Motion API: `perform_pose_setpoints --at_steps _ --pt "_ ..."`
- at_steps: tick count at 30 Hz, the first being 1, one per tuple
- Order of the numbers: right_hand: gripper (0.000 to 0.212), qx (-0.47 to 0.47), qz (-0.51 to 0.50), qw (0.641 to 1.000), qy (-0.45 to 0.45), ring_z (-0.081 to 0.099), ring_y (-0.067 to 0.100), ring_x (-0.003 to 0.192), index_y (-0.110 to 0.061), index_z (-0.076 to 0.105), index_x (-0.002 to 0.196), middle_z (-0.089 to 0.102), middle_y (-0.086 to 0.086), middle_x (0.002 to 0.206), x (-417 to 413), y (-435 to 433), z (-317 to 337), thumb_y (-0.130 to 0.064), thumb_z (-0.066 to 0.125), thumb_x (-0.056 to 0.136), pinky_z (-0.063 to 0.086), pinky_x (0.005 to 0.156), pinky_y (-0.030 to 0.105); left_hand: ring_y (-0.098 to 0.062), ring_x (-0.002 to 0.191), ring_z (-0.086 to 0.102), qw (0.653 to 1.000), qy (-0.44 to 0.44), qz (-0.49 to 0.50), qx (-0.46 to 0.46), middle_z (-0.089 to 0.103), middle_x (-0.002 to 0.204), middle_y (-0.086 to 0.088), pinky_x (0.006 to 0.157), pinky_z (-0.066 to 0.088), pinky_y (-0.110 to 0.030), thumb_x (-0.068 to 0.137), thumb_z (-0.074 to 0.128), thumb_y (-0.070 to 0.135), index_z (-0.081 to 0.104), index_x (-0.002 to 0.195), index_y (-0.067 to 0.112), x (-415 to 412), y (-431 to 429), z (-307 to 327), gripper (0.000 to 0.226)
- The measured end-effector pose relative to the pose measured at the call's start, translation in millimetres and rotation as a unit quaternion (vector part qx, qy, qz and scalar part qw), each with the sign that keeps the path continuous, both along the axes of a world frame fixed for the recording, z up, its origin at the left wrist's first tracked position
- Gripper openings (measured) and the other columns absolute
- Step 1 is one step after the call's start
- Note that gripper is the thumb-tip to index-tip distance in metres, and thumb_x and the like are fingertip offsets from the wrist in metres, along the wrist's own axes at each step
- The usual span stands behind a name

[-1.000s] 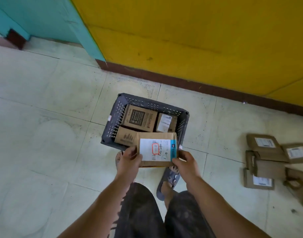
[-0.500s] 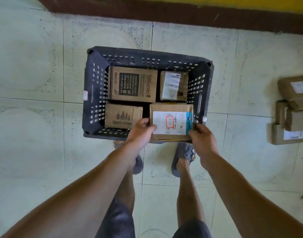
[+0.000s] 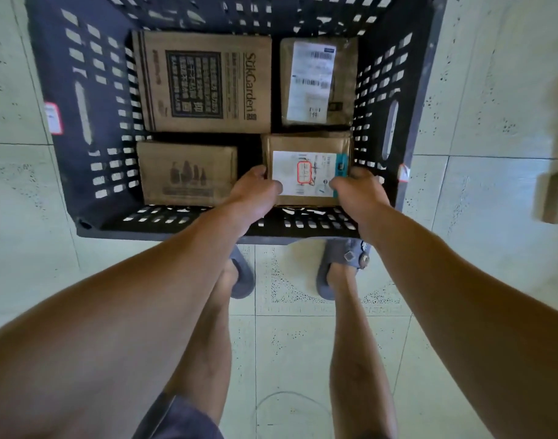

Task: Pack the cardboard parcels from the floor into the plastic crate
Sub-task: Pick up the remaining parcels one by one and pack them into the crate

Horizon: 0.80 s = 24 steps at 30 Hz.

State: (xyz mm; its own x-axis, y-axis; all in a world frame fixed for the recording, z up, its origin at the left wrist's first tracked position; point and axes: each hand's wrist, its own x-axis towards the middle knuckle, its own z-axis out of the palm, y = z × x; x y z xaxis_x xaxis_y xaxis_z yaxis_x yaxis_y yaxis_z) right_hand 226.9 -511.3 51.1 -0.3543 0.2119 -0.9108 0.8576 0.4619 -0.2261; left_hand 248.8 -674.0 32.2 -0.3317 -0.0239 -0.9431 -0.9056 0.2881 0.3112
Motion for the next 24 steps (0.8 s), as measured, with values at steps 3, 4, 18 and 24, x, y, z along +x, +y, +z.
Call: perform_pose_setpoints --at_steps 3,4,18,24 --pt "0.042 -0.013 0.007 1.0 -0.026 0.056 0.007 0.08 -0.021 0.047 0.137 0.058 0.002 0.134 3.2 1.6 -4.1 -0.016 0.05 0.096 0.045 0.057 0.016 -0.022 0.116 0.055 0.999 -0.017 -0.045 -0.01 0.062 0.131 0.001 0.085 0.039 -0.028 0.087 0.053 0.015 0.056 0.131 0.023 -1.3 2.7 -3.8 0.045" --pt "0.041 -0.014 0.008 0.999 -0.036 0.055 0.004 0.074 -0.02 0.046 0.137 0.058 0.003 0.134 5.1 1.9 -4.5 -0.016 0.05 0.096 0.047 0.059 0.016 -0.022 0.118 0.054 0.998 -0.02 -0.058 -0.011 0.06 0.134 0.0 0.086 0.037 -0.027 0.088 0.053 0.016 0.054 0.134 0.023 -2.4 4.1 -4.1 0.047" --pt "0.03 -0.015 0.008 1.0 -0.01 0.055 0.004 0.077 -0.02 0.054 0.125 0.061 0.001 0.126 3.7 4.3 24.7 -0.018 0.049 0.095 0.052 0.065 0.022 -0.027 0.103 0.061 0.993 0.002 -0.084 -0.079 0.066 0.114 -0.004 0.075 0.047 -0.03 0.089 0.05 0.017 0.062 0.116 0.019 -2.6 10.3 14.6 0.03" --pt "0.025 -0.036 0.048 0.998 0.025 0.064 0.033 0.104 -0.013 0.061 0.113 0.066 0.013 0.117 -6.0 14.5 92.9 -0.016 0.049 0.091 0.053 0.091 0.053 -0.024 0.112 0.059 0.996 0.042 -0.001 -0.074 0.065 0.124 0.0 0.093 0.049 -0.033 0.088 0.056 0.019 0.064 0.122 0.023 -4.5 17.5 86.4 0.036"
